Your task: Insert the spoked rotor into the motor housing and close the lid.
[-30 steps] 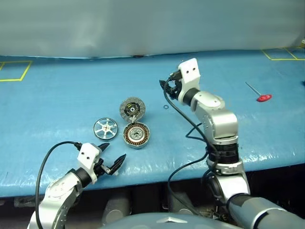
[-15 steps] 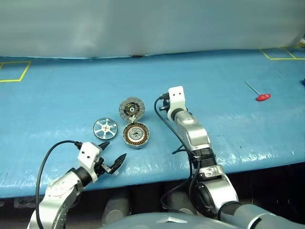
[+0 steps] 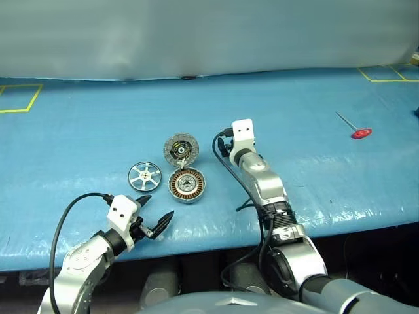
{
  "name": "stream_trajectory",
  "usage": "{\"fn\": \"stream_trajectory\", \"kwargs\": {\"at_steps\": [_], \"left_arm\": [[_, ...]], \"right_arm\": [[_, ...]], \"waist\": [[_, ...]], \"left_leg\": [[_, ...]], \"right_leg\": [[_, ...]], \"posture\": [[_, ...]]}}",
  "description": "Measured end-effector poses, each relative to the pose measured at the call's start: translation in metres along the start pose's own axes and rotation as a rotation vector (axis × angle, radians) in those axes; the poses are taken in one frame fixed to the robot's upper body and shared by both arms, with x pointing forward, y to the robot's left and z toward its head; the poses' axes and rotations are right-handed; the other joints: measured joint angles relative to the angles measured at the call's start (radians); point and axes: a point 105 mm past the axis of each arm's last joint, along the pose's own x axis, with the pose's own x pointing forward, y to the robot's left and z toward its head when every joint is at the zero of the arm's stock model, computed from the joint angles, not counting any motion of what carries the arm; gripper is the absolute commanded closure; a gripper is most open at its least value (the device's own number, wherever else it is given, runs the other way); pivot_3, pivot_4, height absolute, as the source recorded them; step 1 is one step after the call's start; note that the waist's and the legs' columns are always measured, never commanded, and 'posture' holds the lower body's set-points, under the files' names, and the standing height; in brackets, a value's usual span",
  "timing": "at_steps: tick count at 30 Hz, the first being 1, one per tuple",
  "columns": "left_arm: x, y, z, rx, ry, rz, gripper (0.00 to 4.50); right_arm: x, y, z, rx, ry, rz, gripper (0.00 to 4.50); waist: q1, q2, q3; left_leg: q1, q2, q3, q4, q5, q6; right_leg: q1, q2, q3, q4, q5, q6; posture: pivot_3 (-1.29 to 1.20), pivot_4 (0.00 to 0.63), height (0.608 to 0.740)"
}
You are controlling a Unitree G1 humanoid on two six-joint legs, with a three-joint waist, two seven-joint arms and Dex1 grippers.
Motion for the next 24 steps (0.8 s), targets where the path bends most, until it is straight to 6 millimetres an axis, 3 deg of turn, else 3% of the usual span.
{"fn": "stream_trajectory", "kwargs": {"at_steps": [5,11,14,21,24], "left_arm": [[0.0,0.0,0.0,0.002,-0.002,-0.001,0.0],[0.0,0.0,0.002,0.009,-0.011,0.0,0.0],[0.0,0.0,0.002,0.013,-0.015,0.0,0.0],[0.0,-0.001,0.004,0.029,-0.027,0.0,0.0],[0.0,-0.002,0.004,0.038,-0.03,-0.002,0.0]], "right_arm": [[0.004,0.001,-0.014,-0.006,0.042,-0.008,0.89],[0.005,0.0,-0.014,-0.01,0.037,-0.009,0.89],[0.005,0.001,-0.015,-0.011,0.038,-0.007,1.5],[0.004,0.007,-0.016,-0.022,0.04,0.01,3.74],[0.004,0.007,-0.016,-0.022,0.04,0.01,3.83]], "waist": [[0.0,0.0,0.0],[-0.001,0.0,0.0],[-0.001,0.0,0.0],[0.001,0.0,0.0],[0.001,0.0,0.0]], "left_leg": [[0.0,0.0,0.0,0.0,0.0,0.0],[0.0,0.0,0.0,0.0,0.0,0.0],[0.0,0.0,0.0,0.0,0.0,0.0],[0.0,0.0,0.0,0.0,0.0,0.0],[0.0,0.0,0.0,0.0,0.0,0.0]], "right_leg": [[0.0,0.0,0.0,0.0,0.0,0.0],[0.0,0.0,0.0,0.0,0.0,0.0],[0.0,0.0,0.0,0.0,0.0,0.0],[0.0,0.0,0.0,0.0,0.0,0.0],[0.001,0.0,0.0,0.0,0.0,0.0]], "posture": [[0.0,0.15,0.74],[0.0,0.15,0.74],[0.0,0.15,0.74],[0.0,0.15,0.74],[0.0,0.15,0.74]]}}
